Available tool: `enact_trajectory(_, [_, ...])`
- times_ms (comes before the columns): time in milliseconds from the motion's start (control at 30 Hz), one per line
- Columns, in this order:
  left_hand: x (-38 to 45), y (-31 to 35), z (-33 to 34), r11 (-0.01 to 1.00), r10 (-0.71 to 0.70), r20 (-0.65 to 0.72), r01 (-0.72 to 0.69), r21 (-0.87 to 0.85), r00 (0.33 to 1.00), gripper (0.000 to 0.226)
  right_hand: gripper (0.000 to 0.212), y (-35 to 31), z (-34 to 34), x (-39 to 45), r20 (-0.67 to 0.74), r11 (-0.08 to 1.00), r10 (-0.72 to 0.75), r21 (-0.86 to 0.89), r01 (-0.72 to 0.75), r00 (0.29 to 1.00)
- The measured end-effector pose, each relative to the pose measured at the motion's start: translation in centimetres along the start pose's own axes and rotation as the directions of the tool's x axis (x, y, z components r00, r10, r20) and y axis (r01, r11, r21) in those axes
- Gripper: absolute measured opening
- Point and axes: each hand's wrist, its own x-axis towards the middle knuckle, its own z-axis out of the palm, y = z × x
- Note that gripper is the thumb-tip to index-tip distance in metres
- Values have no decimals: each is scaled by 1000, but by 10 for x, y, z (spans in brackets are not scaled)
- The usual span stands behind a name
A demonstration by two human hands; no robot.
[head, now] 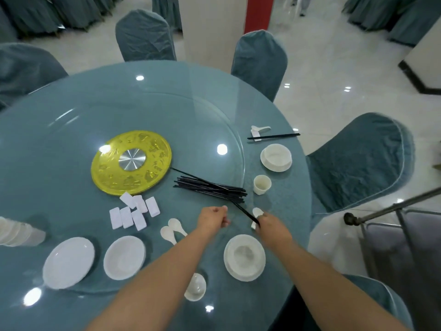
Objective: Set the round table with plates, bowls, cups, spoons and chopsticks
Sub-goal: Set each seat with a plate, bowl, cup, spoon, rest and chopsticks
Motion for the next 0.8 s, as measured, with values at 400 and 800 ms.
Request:
enact_trajectory(400, [43, -14, -1, 970, 44, -90, -21, 243, 995, 19, 35, 54, 39, 14, 155, 990, 22, -139, 0, 988])
enact_trajectory(800, [46, -32, 6, 976, -21, -46, 31, 215, 999, 18, 27, 53, 55, 20, 114, 974, 101, -214, -75, 988])
